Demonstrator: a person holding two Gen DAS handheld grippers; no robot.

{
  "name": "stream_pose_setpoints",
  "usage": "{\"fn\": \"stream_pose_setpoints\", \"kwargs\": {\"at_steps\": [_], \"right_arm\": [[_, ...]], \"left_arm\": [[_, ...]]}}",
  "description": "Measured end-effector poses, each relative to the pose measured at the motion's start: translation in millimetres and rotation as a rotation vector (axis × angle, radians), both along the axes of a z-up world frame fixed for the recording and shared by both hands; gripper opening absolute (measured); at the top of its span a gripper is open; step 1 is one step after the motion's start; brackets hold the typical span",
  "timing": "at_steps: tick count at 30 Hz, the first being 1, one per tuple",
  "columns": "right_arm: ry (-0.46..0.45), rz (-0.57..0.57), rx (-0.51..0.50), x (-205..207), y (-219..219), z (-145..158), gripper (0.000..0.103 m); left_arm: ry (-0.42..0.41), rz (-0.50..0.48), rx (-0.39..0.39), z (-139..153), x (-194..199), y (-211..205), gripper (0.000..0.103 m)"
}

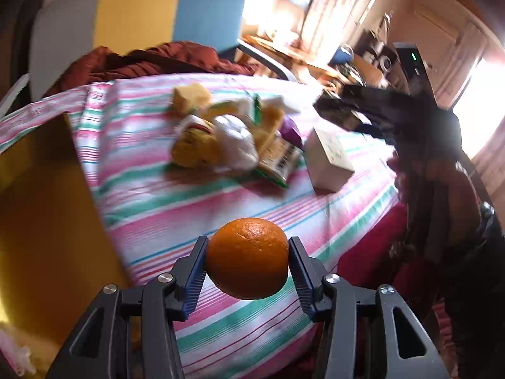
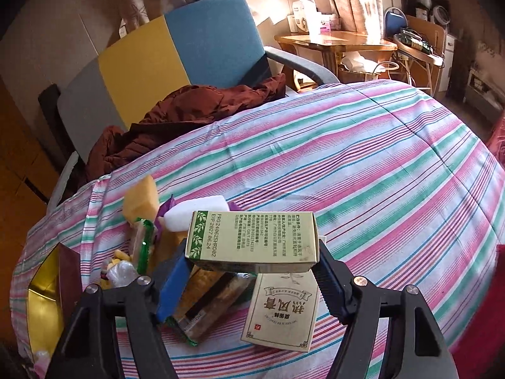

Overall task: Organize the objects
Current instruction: 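Grasp the orange with the left tool while the right tool grasps the green box, then carry the orange and green box into the gold tray and open both tools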

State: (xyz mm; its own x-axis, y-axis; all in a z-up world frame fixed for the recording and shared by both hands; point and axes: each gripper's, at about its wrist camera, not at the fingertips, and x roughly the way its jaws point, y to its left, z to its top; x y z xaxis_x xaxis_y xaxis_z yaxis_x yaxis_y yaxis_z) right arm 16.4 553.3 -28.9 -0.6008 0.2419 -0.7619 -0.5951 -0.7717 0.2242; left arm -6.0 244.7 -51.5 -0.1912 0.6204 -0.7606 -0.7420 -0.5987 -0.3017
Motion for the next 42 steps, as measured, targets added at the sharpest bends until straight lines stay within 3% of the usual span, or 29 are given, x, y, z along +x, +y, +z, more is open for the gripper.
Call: {"fn": "stream_pose_setpoints", "kwargs": {"at_steps": [7, 15, 21, 27, 35, 42], "right_arm": [[0.096, 0.105, 0.016, 8, -55, 43, 0.074], [0.148, 0.401, -0.022, -24, -170, 61, 0.074], [0.087, 0.623, -0.062, -55, -263, 34, 0.074], [-0.004, 0.76, -0.121, -85, -329, 0, 0.074], [-0.107, 0.888, -0.195, -111, -393, -39, 0.076], [-0.128, 0.998, -0.242, -101, -425, -55, 0.085]], "left_arm": [[0.038, 0.191, 0.075, 42, -24, -91, 0.05], [0.112, 0.409, 0.065, 60, -51, -189, 0.05], [0.107, 0.53, 0.03, 50, -70, -241, 0.05], [0.109, 0.564, 0.003, 42, -85, -255, 0.05], [0.067, 0.622, 0.017, 28, -112, -267, 0.051], [0.039, 0.657, 0.021, 21, -110, -277, 0.053]]}}
